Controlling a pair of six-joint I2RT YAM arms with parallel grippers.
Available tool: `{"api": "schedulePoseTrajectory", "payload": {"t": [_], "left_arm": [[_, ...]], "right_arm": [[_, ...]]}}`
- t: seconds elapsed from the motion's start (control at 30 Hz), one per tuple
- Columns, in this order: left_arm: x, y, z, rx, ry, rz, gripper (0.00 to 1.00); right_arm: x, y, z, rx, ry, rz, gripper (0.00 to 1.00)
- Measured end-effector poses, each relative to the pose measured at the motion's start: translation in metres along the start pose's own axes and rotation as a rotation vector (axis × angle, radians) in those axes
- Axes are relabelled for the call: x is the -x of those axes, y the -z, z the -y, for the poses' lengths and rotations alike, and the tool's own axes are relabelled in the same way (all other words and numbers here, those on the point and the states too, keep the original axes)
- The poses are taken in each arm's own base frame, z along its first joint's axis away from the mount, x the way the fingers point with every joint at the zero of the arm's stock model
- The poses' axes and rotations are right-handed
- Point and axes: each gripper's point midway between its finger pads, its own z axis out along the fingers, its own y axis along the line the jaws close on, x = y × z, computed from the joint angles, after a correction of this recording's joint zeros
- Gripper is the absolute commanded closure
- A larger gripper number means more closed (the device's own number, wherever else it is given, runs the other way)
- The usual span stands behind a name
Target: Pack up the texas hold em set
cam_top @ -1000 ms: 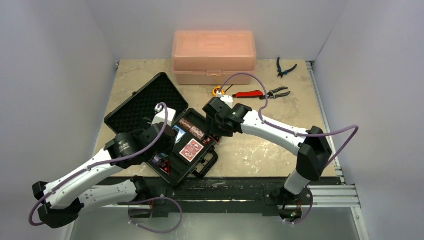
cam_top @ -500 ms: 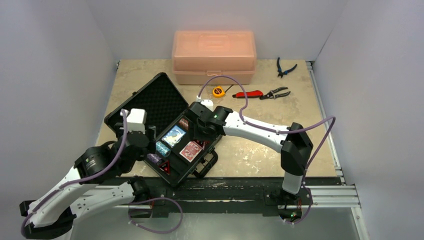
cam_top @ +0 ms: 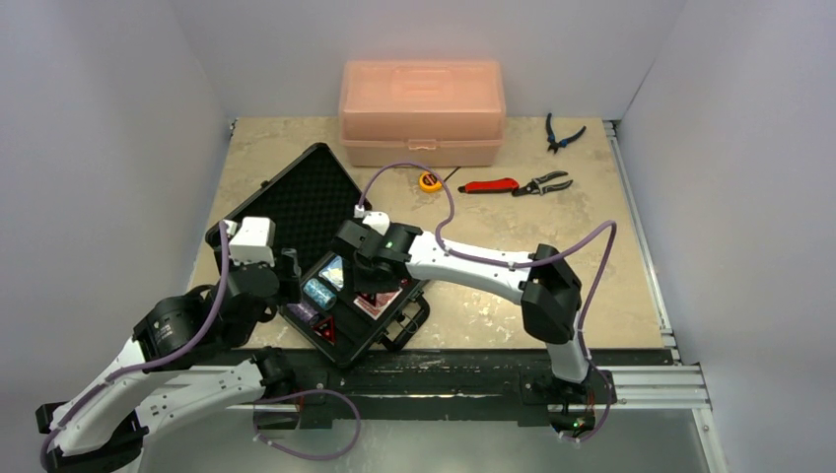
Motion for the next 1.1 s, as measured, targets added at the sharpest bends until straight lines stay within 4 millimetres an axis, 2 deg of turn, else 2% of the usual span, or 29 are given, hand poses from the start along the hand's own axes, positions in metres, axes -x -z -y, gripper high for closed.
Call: {"api": "schedulePoseTrajectory", "payload": {"t": [0.2,0.5,0.57,0.63,0.93,1.1], "left_arm": [[0.000,0.001,0.001,-0.009,0.004,0.000,0.26],[-0.001,0.002,0.002,-0.026,0.013,-0.001,0.26],[-0.001,0.002,0.002,-0.028,0.013,-0.002,0.26],[-0.001,0.003,0.003,-0.031,0.013,-0.003,0.26],[-0.001,0.003,0.003,-0.037,0.019,-0.001,0.26],[-0.001,0.003,0.003,-0.038,0.019,0.000,0.26]], "right_arm": [[-0.014,-0.006,-0.012,-0.004,0.007,-0.019,0.55],[-0.022,-0.007,-0.026,0.010,-0.002,-0.022,0.53],[-0.022,-0.007,-0.026,0.011,-0.005,-0.022,0.61],[-0.022,-0.007,-0.027,0.011,-0.007,-0.022,0.64],[-0.028,-0.019,-0.024,-0.012,-0.010,-0.037,0.52],[-0.028,-0.019,-0.025,-0.011,-0.021,-0.037,0.36]]}}
